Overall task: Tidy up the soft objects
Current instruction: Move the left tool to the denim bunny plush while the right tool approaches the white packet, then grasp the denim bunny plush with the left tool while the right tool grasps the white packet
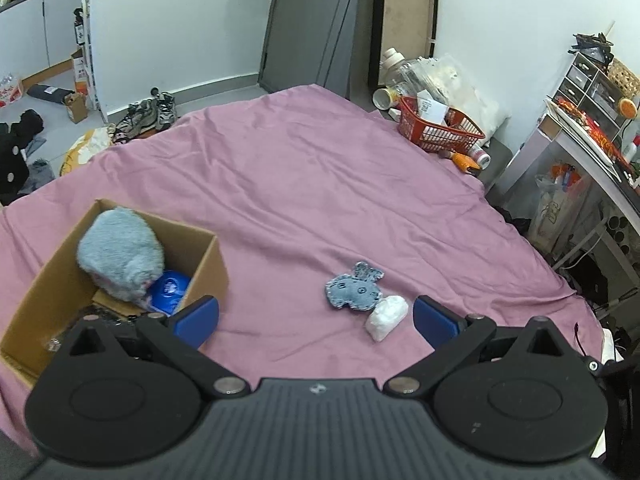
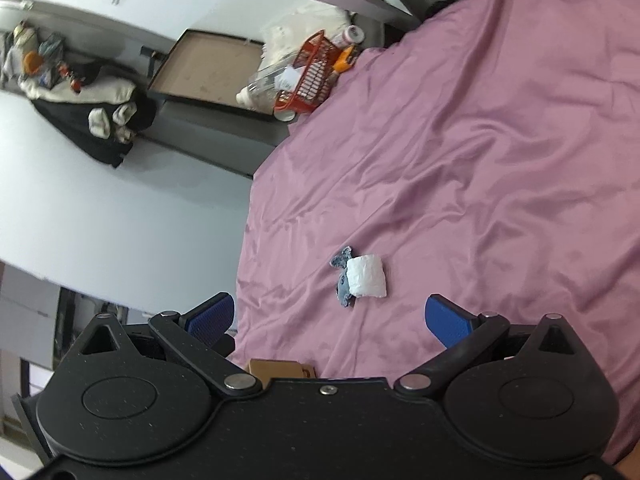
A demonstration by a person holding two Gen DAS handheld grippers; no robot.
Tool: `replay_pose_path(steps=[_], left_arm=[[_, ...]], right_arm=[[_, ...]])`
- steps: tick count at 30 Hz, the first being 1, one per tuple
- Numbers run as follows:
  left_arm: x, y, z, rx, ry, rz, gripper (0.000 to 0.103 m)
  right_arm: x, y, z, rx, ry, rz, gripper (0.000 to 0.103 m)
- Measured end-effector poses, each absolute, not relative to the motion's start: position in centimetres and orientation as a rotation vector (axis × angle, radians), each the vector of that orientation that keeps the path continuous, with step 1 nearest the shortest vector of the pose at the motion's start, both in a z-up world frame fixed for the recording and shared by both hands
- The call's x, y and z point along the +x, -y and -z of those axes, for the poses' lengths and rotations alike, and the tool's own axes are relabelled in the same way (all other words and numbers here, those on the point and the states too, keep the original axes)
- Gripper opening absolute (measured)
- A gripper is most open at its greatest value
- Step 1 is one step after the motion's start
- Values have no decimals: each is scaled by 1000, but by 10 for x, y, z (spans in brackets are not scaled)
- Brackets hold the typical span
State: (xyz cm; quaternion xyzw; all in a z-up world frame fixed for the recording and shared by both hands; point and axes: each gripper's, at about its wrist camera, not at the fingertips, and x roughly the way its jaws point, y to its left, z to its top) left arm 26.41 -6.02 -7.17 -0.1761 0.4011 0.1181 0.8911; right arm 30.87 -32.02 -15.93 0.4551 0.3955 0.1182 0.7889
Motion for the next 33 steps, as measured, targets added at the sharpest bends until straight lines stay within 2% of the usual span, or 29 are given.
replay_pose_path(steps=[6,9,13,15,18,20,22,24,27,33], left_arm=[[280,61,85,-389,-848,-212,102],[289,60,93,-410,-855,-194,102],[301,60,106,-439,-873,-161,100],[305,58,112,-456,-878,-151,99],[315,56,121,-479,-891,-139,93],[322,53,127,-504,-903,-122,87],[330,51,134,-517,-926,-115,73],[339,49,142,-532,-954,-109,67],[352,46,151,-545,-979,-98,63],[378,42,171,-558,-1019,-94,63]], right_arm=[[334,312,169,972,-881,-262,100],[342,307,177,971,-896,-248,93],[351,299,188,975,-921,-236,78],[356,293,191,961,-926,-235,77],[362,285,197,958,-940,-232,72],[366,283,202,967,-949,-227,65],[369,281,208,971,-958,-213,62],[372,280,213,969,-966,-199,61],[379,277,218,974,-965,-189,61],[394,266,233,999,-1002,-180,57]])
